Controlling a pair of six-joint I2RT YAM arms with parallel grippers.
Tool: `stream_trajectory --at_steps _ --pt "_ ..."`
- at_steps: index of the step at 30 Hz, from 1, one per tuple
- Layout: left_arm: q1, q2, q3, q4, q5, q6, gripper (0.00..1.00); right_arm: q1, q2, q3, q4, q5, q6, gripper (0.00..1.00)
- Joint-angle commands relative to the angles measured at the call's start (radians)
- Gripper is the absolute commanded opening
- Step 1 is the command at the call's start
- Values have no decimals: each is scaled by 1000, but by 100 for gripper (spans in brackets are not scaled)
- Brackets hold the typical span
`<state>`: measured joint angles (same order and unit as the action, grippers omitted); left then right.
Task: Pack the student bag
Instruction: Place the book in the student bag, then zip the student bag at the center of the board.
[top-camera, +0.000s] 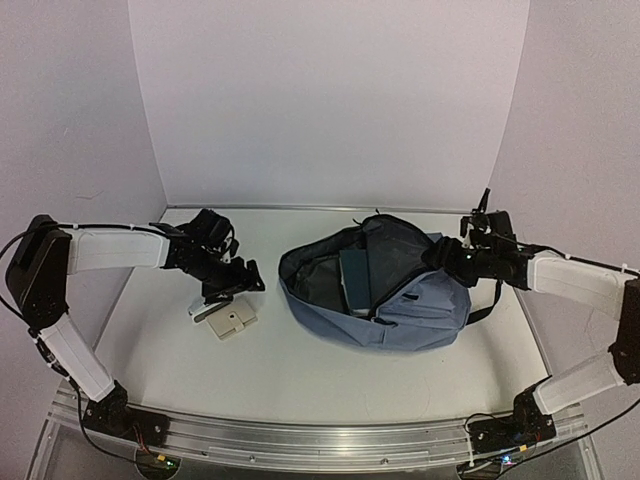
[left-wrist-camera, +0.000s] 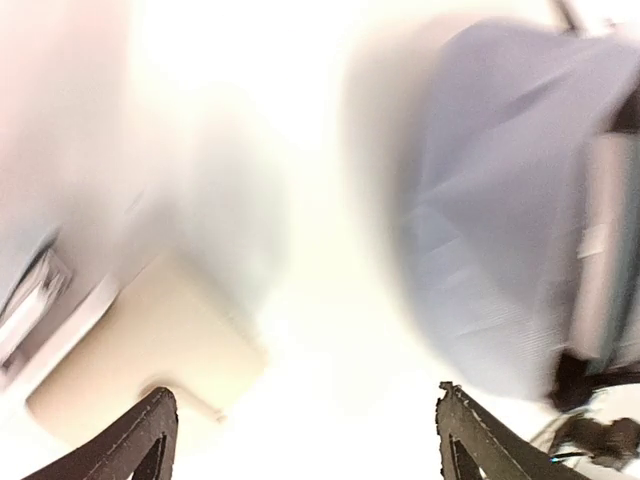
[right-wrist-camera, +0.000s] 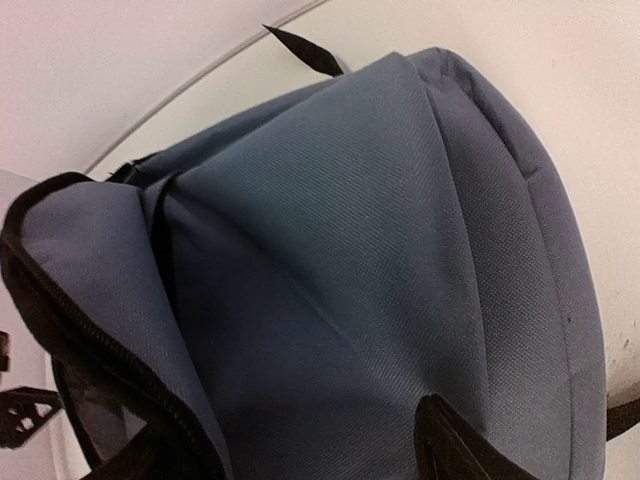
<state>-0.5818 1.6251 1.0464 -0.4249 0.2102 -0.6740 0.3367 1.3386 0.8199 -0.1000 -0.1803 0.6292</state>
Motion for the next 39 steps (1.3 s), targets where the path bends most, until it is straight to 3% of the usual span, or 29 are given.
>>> stream_trajectory --at_steps 1,13,22,30,33,38,39 --pt "29 -78 -60 -35 -60 1 90 -1 -100 57 -52 -43 -55 75" --pt "70 -113 -51 -68 -61 49 93 41 -86 112 -66 -119 -48 71" --pt "71 -138 -68 29 17 -3 93 267 52 290 -65 4 -39 26" --pt "69 -171 -86 84 31 -25 92 467 326 488 -38 69 -23 22" --pt "66 -177 -96 131 74 -40 92 527 411 584 -42 73 -33 29" --pt "24 -135 -86 227 118 -77 93 572 421 659 -78 83 -65 73" --pt "4 -112 -71 240 124 -87 93 573 399 651 -87 91 -72 77"
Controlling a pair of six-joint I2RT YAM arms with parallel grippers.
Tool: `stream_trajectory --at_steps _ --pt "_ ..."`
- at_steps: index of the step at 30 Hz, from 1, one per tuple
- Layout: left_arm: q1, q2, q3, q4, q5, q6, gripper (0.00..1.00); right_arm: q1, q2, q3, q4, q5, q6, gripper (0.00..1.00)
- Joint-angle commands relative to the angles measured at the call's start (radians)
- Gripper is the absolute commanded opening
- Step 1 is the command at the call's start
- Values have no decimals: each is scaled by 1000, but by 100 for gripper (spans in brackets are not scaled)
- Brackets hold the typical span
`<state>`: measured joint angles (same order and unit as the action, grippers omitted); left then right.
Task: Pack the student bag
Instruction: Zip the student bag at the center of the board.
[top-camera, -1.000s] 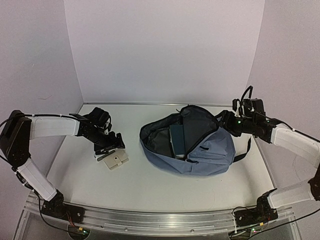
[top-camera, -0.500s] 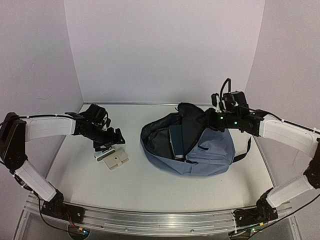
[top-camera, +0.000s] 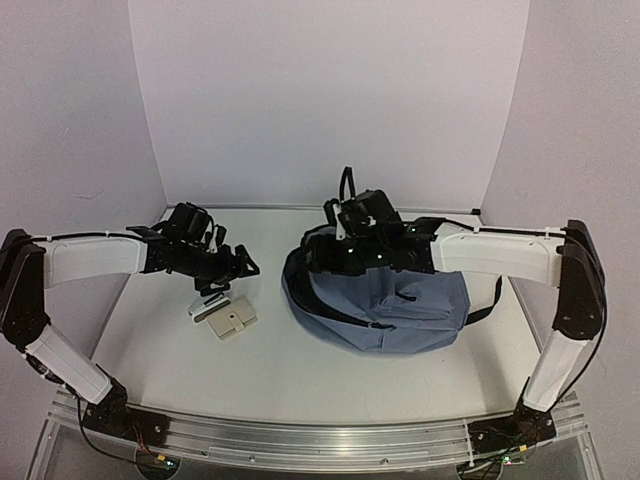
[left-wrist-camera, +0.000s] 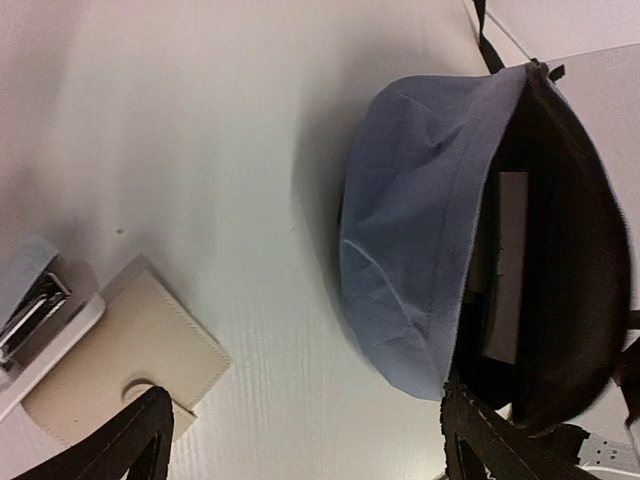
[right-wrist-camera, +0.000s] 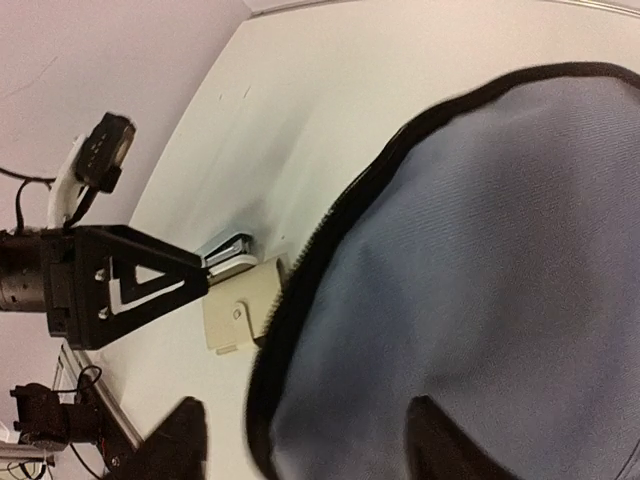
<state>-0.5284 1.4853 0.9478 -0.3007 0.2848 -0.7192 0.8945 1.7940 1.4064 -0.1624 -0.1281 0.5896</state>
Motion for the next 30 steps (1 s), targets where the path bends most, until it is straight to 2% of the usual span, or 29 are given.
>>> stream_trajectory --at_steps 1,6,9,13,18,24,27,30 --pt "-66 53 40 131 57 -49 93 15 -77 47 -34 53 -39 81" --pt "-162 174 118 156 47 -76 93 14 -218 -44 -100 109 -81 97" --pt "-182 226 132 173 42 -109 93 2 -298 -103 -151 120 -106 98" --pt "-189 250 129 192 39 -136 88 -6 -376 -198 -195 98 -113 90" --pt "-190 280 130 213 40 -157 65 -4 -420 -309 -230 14 -78 75" --pt "-186 318 174 234 55 -172 22 -1 -465 -404 -245 -28 -38 56" --pt "-171 310 193 226 24 -160 3 0 -461 -442 -244 -29 -40 53" --pt "-132 310 201 248 66 -161 0 0 -419 -453 -250 30 -39 51"
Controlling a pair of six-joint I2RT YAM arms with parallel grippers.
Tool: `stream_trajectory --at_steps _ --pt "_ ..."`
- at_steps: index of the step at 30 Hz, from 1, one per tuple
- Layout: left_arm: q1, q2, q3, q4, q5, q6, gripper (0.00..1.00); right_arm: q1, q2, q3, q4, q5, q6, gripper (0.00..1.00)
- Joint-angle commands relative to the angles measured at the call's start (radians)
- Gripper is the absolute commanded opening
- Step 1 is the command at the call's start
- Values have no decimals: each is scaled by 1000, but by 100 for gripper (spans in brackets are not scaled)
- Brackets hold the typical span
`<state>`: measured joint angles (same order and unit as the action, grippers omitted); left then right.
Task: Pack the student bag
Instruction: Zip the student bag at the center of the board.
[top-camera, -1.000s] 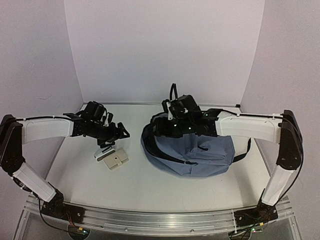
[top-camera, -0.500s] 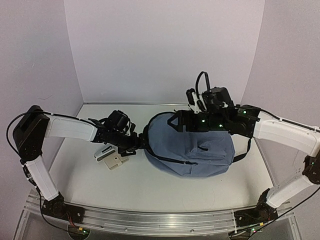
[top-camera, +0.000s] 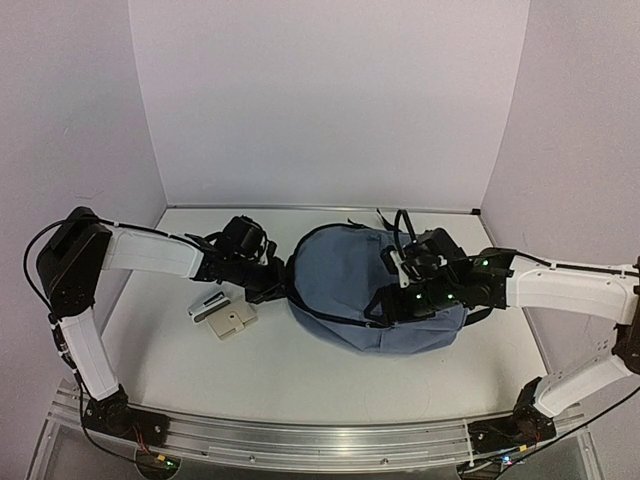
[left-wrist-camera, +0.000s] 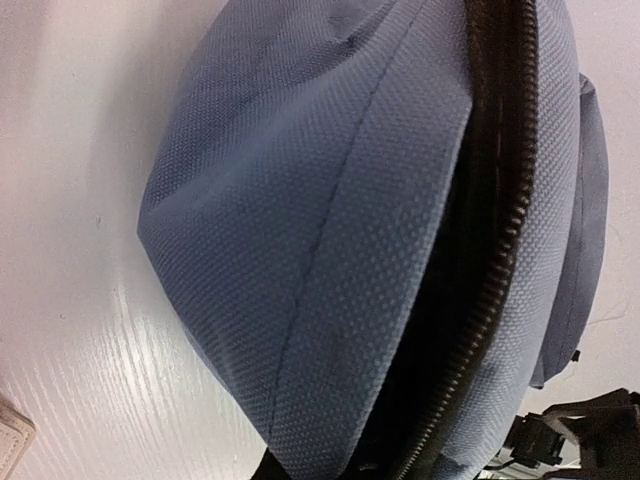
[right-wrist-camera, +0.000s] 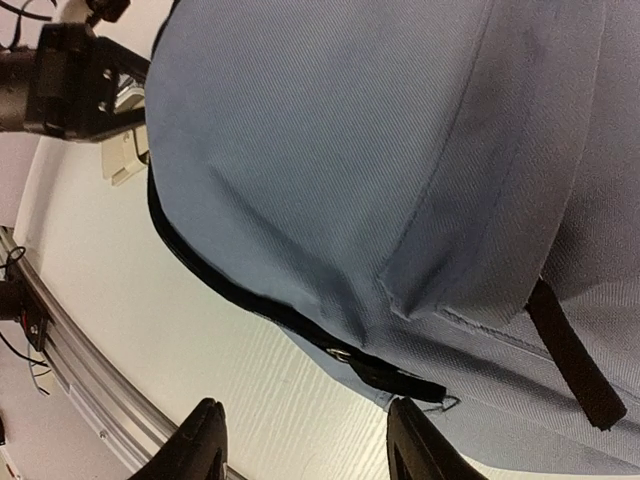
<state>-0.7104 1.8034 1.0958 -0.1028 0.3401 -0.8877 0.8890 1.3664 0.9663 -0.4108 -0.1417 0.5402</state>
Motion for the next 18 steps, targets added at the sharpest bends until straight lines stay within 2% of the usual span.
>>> stream_trajectory --at_steps 1,9,18 --pt "60 -6 57 55 25 8 0 5 25 -7 -4 56 12 49" --pt "103 6 78 39 72 39 0 6 123 63 32 60 -63 44" --pt "104 4 76 36 77 39 0 14 236 167 29 0 -186 32"
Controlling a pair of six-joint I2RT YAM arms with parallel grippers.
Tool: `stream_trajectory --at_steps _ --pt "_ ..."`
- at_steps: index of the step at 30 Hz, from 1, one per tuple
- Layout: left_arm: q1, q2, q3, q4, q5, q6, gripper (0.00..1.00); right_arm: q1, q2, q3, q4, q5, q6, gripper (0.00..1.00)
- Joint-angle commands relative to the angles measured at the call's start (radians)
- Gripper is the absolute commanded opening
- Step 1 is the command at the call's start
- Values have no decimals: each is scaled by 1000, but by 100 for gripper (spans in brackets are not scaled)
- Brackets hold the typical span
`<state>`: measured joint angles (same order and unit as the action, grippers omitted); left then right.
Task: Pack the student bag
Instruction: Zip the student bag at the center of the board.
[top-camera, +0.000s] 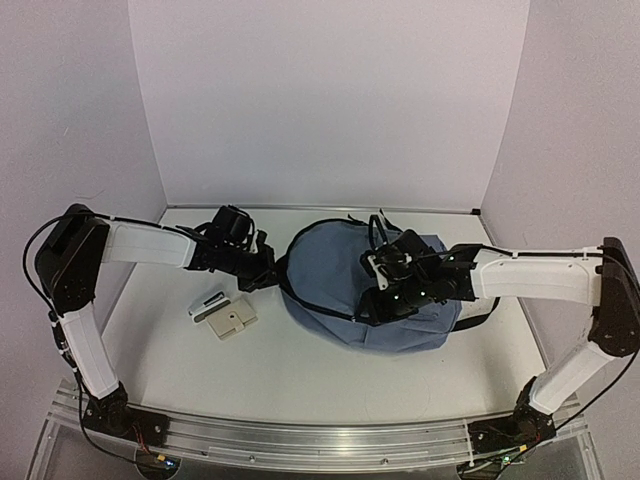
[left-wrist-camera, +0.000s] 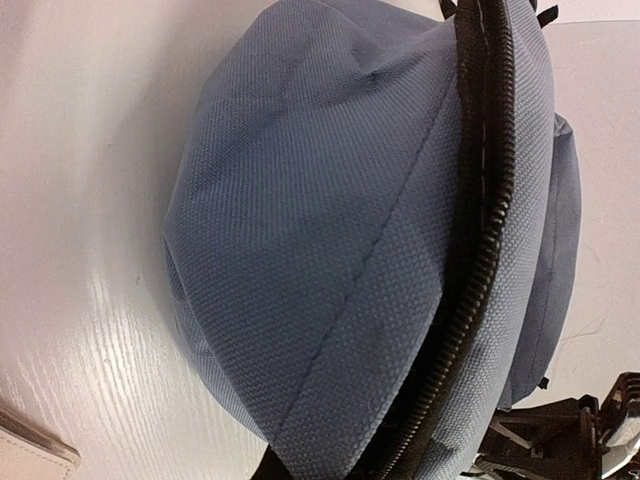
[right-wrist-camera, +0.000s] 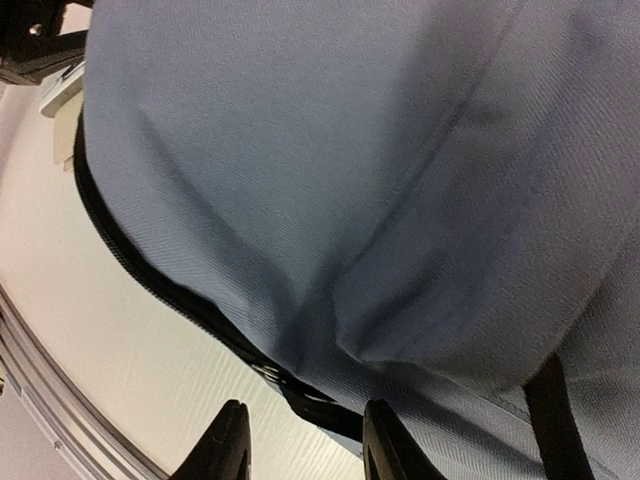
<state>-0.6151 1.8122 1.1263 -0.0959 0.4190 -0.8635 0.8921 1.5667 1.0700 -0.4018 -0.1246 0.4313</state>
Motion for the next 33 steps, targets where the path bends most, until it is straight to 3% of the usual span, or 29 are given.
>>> stream_trajectory --at_steps 1,5,19,25,30,33 --pt "8 -5 47 28 -2 16 0 11 45 72 18 -11 -83 31" --pt "9 -4 56 18 -4 20 0 15 79 95 9 -3 -94 25" --pt "23 -2 77 -14 -7 36 0 24 135 95 -31 59 -126 21" --pt "26 1 86 -20 -7 38 0 28 158 99 -34 94 -141 14" --pt "36 9 97 -25 -4 42 0 33 171 111 -37 69 -148 1" --pt "44 18 105 -27 -2 47 0 33 154 127 -49 52 -132 0"
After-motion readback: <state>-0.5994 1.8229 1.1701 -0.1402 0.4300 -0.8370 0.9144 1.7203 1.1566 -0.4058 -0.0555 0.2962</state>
